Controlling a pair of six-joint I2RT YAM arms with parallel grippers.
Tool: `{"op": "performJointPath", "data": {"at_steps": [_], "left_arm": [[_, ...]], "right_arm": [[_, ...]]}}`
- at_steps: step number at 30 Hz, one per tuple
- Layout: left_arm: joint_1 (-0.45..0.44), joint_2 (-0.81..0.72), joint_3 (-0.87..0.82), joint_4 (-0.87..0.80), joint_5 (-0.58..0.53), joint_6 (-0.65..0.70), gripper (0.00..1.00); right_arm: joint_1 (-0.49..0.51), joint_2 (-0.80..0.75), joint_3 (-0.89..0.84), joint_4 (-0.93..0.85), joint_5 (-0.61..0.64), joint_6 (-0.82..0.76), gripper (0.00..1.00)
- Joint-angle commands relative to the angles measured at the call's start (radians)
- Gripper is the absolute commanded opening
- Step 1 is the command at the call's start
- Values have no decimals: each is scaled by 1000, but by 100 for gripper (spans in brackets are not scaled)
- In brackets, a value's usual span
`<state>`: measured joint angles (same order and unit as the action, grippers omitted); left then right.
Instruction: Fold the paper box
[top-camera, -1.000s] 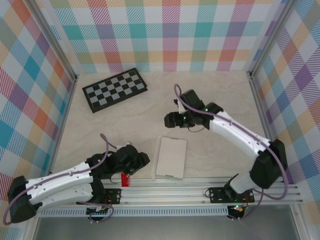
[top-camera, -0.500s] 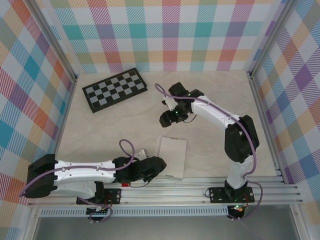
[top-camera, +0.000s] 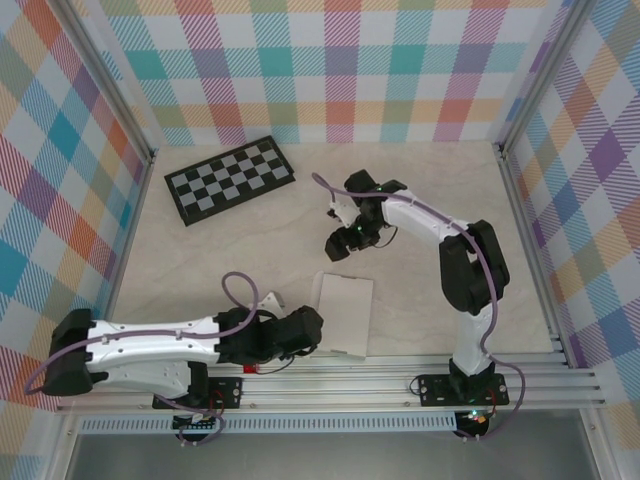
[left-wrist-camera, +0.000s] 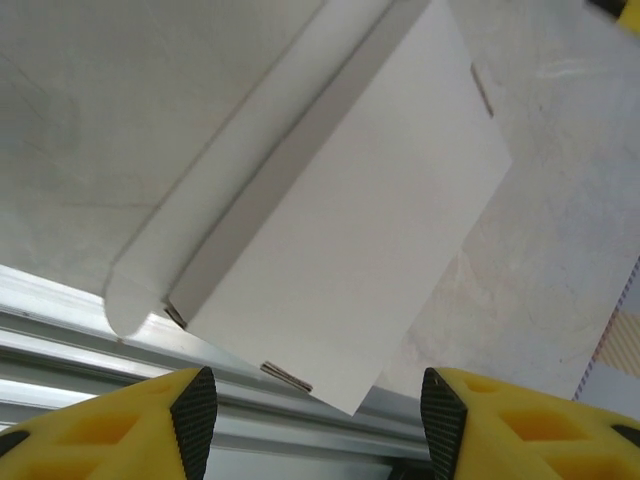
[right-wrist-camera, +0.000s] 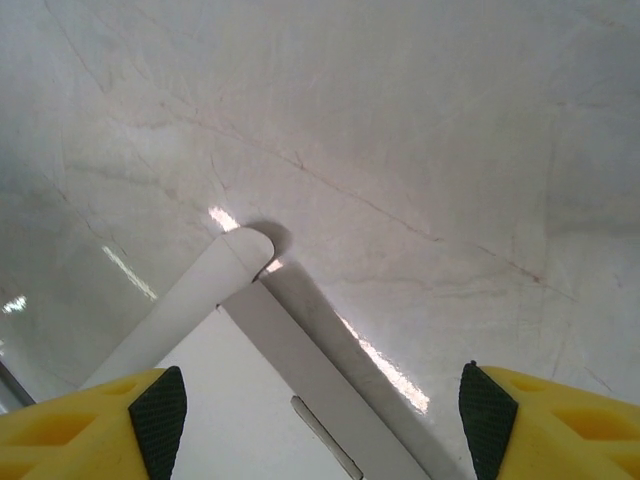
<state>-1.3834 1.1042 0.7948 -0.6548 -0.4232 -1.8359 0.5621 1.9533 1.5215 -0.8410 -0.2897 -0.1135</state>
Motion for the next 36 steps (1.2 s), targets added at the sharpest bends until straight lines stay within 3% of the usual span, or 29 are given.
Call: {"op": "performJointPath", "data": {"at_steps": [1,5,12,15,25,30,36], "left_arm": [[-4,-106,-42,-168,-142,-53,58],[29,-186,-91,-175,-153,-57,57],[77,-196,-95,-144,-125,2,57],[94,-195,-108,-115,-104,21,57],[153,-157,-130,-20,-17,98,59],[187,-114,-127,38,42,148,59],[239,19,-128,217,164,199,59]], "right_arm": [[37,-42,-95,18,-12,-160,76],[82,-65,-169,54,-23,-299,77],[101,-7,-131,54,67,-282,76],[90,35,-99,48,169,-217,76],[-43,23,-109,120,236,91,77],[-184,-41,-199,201,124,403,76],[-192,-123,-314,282,-23,504,73]]}}
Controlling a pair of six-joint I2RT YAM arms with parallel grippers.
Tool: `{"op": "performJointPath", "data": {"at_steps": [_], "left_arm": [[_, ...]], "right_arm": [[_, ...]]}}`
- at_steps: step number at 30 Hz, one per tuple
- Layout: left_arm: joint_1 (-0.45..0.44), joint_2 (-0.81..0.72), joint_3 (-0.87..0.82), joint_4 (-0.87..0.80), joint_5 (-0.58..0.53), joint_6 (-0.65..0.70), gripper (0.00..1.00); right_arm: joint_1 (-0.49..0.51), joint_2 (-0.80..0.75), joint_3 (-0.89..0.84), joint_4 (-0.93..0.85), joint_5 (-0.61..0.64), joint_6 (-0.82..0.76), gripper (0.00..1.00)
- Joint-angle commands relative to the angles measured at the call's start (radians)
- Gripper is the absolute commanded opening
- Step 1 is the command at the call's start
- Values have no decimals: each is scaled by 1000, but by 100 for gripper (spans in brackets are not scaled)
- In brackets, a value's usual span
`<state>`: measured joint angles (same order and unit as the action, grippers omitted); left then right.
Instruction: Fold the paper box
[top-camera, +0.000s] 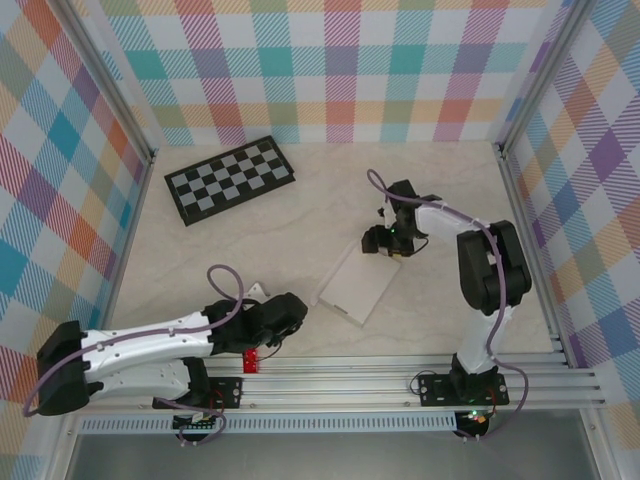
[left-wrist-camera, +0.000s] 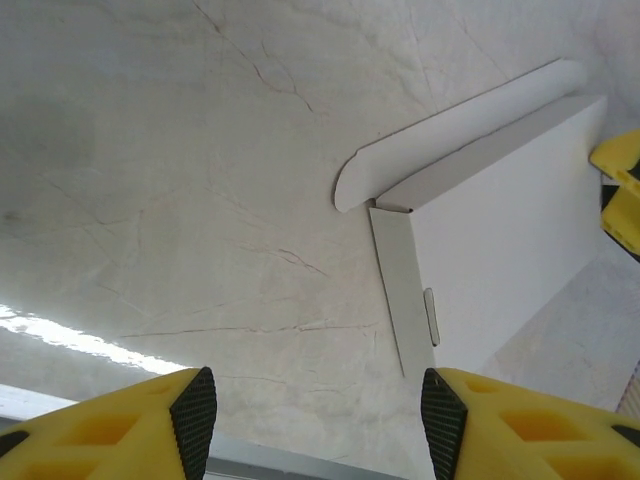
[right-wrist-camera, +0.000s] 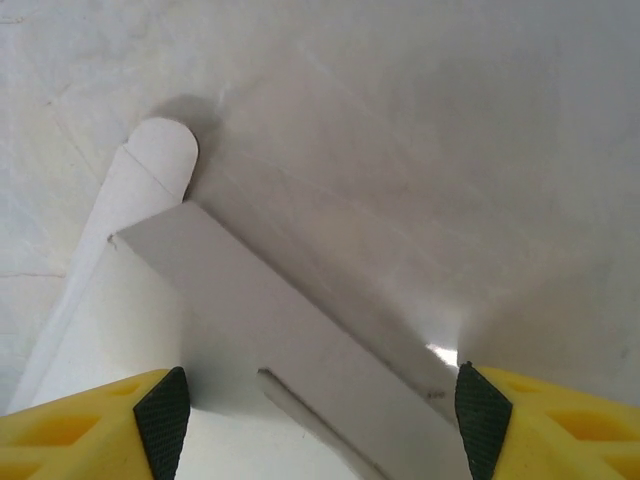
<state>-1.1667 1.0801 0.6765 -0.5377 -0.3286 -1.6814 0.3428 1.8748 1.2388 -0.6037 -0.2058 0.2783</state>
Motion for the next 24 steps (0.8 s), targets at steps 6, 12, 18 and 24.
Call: {"op": "performJointPath", "data": {"at_steps": [6,12,18,24], "left_arm": [[85,200,-8,292,166,83,63],[102,300,23,311,166,117,64],[137,330,-26,411,156,93,63],[155,388,-1,392,170,128,59]], "right_arm": [[34,-137,-132,76,-190,127,73],[42,-85,-49,-52,-175,-43,75],[44,16,98,-137,-214,-209,75],[62,90,164,-196,-233,-271,74]]}}
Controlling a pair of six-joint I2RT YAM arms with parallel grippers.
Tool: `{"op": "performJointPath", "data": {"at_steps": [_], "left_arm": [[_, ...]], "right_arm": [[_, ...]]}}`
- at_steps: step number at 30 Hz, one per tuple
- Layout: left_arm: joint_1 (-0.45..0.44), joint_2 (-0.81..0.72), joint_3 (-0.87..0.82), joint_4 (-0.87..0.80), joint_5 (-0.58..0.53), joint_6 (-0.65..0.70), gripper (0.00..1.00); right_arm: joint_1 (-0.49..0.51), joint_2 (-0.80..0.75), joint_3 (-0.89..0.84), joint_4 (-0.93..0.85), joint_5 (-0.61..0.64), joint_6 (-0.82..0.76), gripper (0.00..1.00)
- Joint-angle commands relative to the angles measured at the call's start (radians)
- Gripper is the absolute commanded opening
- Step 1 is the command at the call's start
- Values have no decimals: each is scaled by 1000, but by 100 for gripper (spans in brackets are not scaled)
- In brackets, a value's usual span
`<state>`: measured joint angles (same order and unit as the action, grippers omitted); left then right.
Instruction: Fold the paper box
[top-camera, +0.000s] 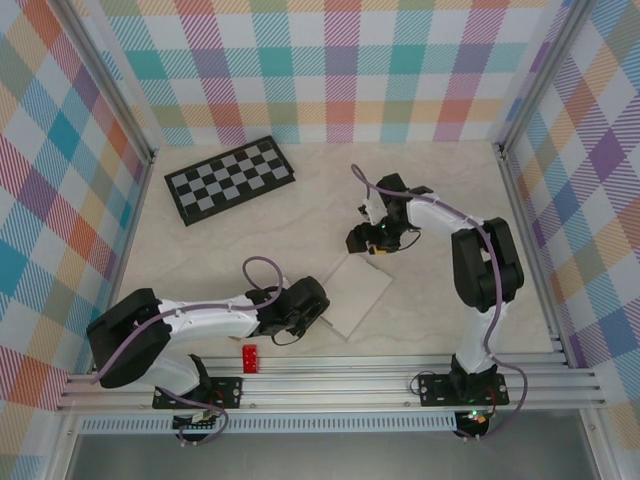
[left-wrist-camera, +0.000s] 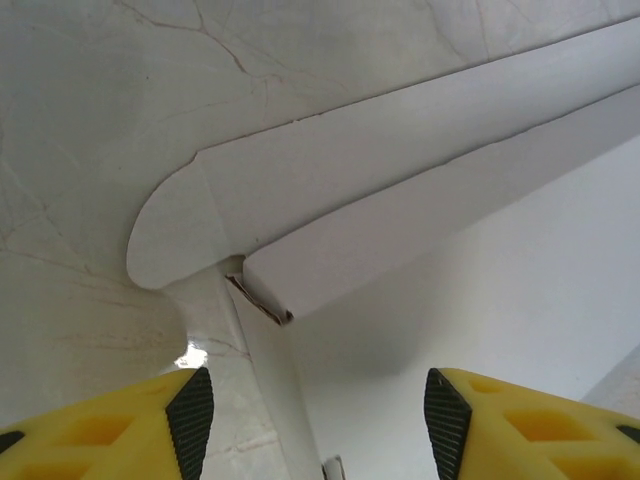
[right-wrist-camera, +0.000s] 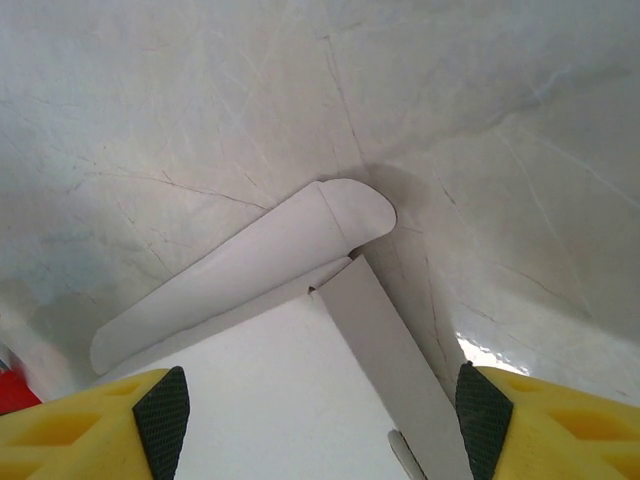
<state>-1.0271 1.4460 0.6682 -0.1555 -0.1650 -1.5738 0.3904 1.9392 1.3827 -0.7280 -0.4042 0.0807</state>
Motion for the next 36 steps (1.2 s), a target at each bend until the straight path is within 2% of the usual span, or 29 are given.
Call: {"op": "performJointPath", "data": {"at_steps": [1,6,12,18,25,32,36], "left_arm": [[18,24,-2,18,6,16,58],[43,6,-16,6,-44,68,54],[78,30,47,-3,-64,220,46],[105,10,115,-28,-109,423,34],[111,-8,214,-2,-99,703,27],[101,-97,184,111,-95,1022,28],[95,-137,191,111,-119,1149,28]], "right_arm": [[17,27,15,-67,-41,-77,73],[43,27,-1,-64,-99,-138,69],[74,3,-5,-34,-148,-164,63],[101,-31,-11,-8,-160,-171,57],[115,-163,-87,147,-137,-154,57],[115,-307,-219,375,-90,-147,57],[116,-369,-310,527,-72,-132,57]]}}
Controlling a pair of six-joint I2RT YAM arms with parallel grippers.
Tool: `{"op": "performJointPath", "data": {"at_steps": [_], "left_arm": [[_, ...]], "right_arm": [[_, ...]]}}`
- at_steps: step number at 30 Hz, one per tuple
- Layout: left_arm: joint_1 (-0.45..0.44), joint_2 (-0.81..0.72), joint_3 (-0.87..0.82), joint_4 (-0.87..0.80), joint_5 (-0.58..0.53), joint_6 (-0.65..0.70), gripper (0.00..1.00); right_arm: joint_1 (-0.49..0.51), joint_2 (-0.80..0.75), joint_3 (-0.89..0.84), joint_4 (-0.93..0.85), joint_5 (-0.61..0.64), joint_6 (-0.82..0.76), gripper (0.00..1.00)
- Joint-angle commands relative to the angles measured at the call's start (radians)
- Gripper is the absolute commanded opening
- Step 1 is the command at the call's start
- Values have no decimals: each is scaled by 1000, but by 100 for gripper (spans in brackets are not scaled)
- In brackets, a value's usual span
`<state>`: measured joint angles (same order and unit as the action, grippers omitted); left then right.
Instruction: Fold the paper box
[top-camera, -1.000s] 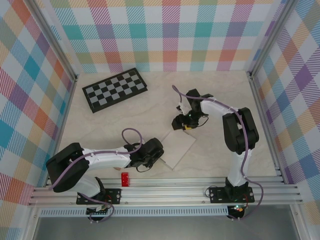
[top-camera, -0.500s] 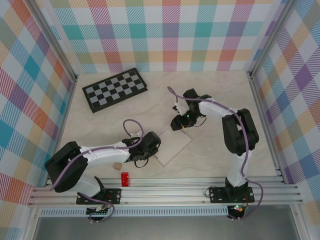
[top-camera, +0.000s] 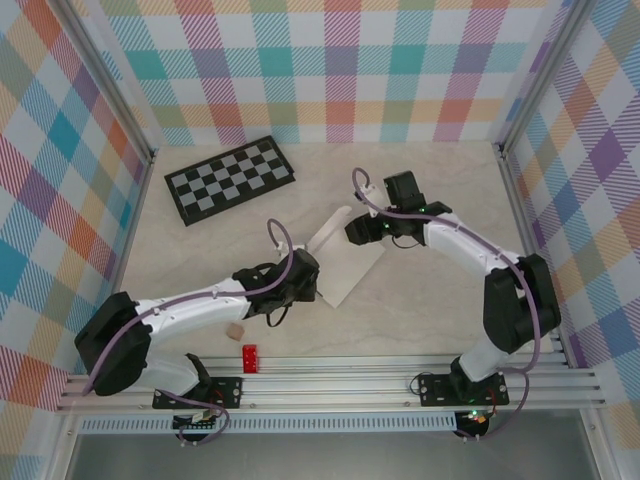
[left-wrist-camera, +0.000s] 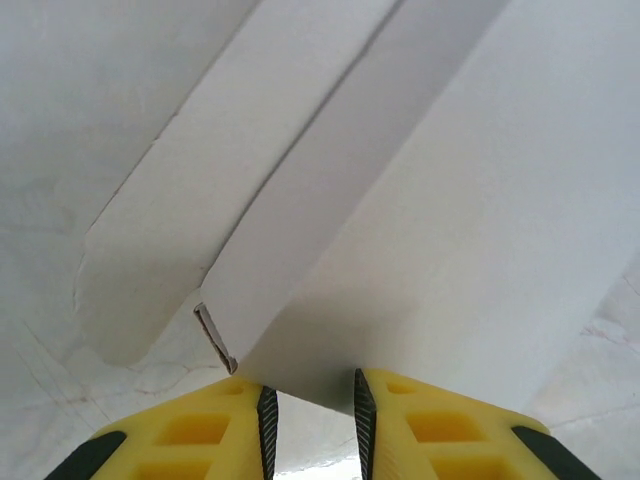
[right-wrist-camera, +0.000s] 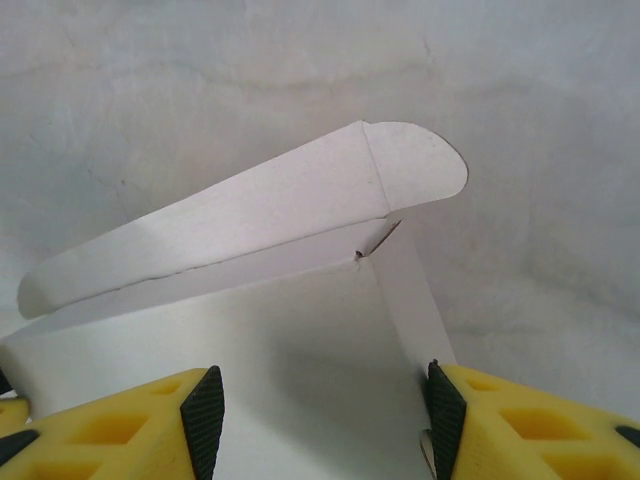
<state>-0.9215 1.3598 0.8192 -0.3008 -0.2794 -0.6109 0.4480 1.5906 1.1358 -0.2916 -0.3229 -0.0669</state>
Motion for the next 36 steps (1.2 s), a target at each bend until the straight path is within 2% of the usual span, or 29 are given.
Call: {"op": "performJointPath", "data": {"at_steps": [1,5,11,17,20,29,36], "left_arm": [[-10,-59,47,250,-17,221,28],[-10,-57,85,217,-82,342,28],[-10,-37,114,218,-102,457,28],[-13,-68,38,268,-86,515,26],[-20,-52,14,266,-119,557,25],[-125,-51,-80,328,-273,659,22],[-192,-41,-105,334,-357,694,22]], "right_arm": [[58,-36,-89,130,-149,19,57],[59,-71,-172,277,-105,36,57],[60,-106,-259,437,-29,67,57],[59,-161,-365,566,11,67,57],[57,-170,-408,622,14,80,58],[54,-223,-543,801,56,88,59],[51,-280,-612,794,80,96,59]]}}
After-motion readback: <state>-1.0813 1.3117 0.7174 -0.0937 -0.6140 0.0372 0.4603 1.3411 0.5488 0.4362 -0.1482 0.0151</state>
